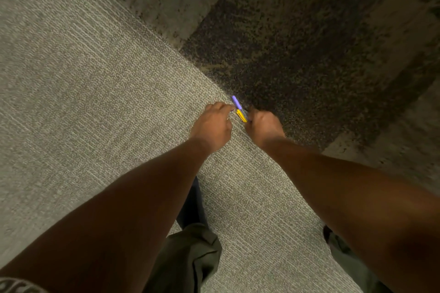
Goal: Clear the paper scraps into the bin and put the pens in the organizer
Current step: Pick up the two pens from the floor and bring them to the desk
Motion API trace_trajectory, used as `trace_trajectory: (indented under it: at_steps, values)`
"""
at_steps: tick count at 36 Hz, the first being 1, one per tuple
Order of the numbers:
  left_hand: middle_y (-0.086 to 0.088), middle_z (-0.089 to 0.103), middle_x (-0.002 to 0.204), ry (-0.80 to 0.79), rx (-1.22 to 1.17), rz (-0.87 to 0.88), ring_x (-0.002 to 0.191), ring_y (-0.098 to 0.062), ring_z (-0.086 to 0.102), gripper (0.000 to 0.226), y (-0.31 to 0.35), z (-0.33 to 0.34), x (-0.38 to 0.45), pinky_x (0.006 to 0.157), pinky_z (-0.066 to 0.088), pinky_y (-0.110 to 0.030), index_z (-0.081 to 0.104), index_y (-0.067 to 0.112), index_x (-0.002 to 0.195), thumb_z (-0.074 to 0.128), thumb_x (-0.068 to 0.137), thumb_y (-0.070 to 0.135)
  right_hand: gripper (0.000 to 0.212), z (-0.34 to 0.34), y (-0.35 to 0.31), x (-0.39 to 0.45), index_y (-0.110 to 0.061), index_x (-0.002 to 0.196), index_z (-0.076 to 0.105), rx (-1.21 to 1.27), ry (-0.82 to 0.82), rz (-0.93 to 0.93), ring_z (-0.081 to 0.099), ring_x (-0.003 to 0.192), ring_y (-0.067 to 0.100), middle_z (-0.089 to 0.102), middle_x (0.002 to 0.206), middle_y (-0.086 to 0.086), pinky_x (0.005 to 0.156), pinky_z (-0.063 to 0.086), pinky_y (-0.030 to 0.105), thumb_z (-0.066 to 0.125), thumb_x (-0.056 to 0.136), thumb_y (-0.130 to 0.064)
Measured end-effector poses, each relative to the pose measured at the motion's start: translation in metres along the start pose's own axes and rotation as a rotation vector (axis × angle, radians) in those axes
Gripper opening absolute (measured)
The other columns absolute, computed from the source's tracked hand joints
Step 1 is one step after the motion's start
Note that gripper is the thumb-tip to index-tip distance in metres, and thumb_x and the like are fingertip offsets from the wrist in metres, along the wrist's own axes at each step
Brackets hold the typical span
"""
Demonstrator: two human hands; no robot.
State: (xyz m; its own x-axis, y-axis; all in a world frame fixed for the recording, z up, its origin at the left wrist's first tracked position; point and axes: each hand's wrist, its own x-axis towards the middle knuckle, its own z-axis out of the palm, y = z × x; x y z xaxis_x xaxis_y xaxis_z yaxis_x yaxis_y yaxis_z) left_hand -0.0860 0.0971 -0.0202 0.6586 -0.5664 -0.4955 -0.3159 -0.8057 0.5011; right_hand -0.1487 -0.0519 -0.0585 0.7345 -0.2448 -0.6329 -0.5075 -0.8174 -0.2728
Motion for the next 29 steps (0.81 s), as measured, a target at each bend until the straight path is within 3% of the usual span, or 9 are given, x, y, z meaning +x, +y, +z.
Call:
trace_trajectory:
  at_steps: [6, 9, 14, 20, 23, 26, 29]
  values:
    - [-0.009, 0.058, 0.123, 0.004, -0.117, -0.105, 0.110, -0.025, 0.057, 0.039, 0.023, -0.024, -0.017, 0.096, 0.048, -0.040, 0.056, 0.013, 0.129, 0.048, 0.091, 0.008, 0.017, -0.035, -0.002, -0.027, -0.016, 0.088, 0.063, 0.234, 0.055, 0.105, 0.065, 0.078, 0.032, 0.068, 0.079, 0.009, 0.064, 0.044, 0.029, 0.059, 0.082, -0.032]
    - [-0.010, 0.064, 0.118, 0.049, -0.226, -0.200, 0.104, -0.026, 0.062, 0.036, 0.046, -0.042, -0.026, 0.092, 0.050, -0.037, 0.062, 0.013, 0.123, 0.048, 0.090, 0.005, 0.018, -0.064, -0.005, -0.043, -0.015, 0.086, 0.064, 0.287, 0.137, 0.107, 0.065, 0.079, 0.034, 0.070, 0.080, 0.009, 0.066, 0.048, 0.033, 0.059, 0.082, -0.032]
    - [-0.008, 0.068, 0.116, 0.124, -0.378, -0.281, 0.103, -0.023, 0.064, 0.033, 0.100, -0.080, -0.038, 0.088, 0.051, -0.030, 0.063, 0.013, 0.121, 0.050, 0.092, 0.011, 0.016, -0.122, -0.014, -0.074, -0.020, 0.076, 0.059, 0.377, 0.239, 0.116, 0.063, 0.073, 0.030, 0.066, 0.071, 0.002, 0.059, 0.039, 0.029, 0.063, 0.081, -0.035]
    - [-0.002, 0.064, 0.126, 0.140, -0.473, -0.261, 0.113, -0.020, 0.060, 0.052, 0.168, -0.140, -0.045, 0.097, 0.048, -0.034, 0.044, 0.017, 0.144, 0.051, 0.093, 0.022, 0.013, -0.200, -0.029, -0.116, -0.023, 0.077, 0.059, 0.432, 0.345, 0.116, 0.060, 0.066, 0.018, 0.058, 0.064, -0.008, 0.058, 0.039, 0.028, 0.065, 0.080, -0.034]
    - [0.001, 0.065, 0.122, 0.162, -0.561, -0.274, 0.116, -0.020, 0.058, 0.057, 0.202, -0.173, -0.052, 0.102, 0.045, -0.040, 0.041, 0.020, 0.146, 0.052, 0.092, 0.032, 0.016, -0.243, -0.039, -0.143, -0.026, 0.075, 0.057, 0.478, 0.382, 0.110, 0.058, 0.062, 0.011, 0.061, 0.065, -0.008, 0.055, 0.040, 0.028, 0.065, 0.083, -0.038]
    - [0.006, 0.068, 0.115, 0.181, -0.610, -0.269, 0.112, -0.017, 0.060, 0.053, 0.231, -0.205, -0.065, 0.101, 0.045, -0.041, 0.050, 0.022, 0.139, 0.055, 0.090, 0.041, 0.017, -0.282, -0.049, -0.173, -0.027, 0.072, 0.057, 0.532, 0.417, 0.101, 0.057, 0.060, 0.005, 0.061, 0.064, -0.009, 0.051, 0.039, 0.026, 0.064, 0.084, -0.037]
    - [0.011, 0.070, 0.096, 0.202, -0.639, -0.232, 0.093, -0.011, 0.064, 0.033, 0.258, -0.233, -0.078, 0.086, 0.053, -0.039, 0.067, 0.029, 0.112, 0.055, 0.086, 0.046, 0.012, -0.317, -0.055, -0.200, -0.026, 0.075, 0.060, 0.577, 0.444, 0.086, 0.059, 0.063, 0.007, 0.063, 0.067, -0.008, 0.056, 0.048, 0.031, 0.064, 0.084, -0.032]
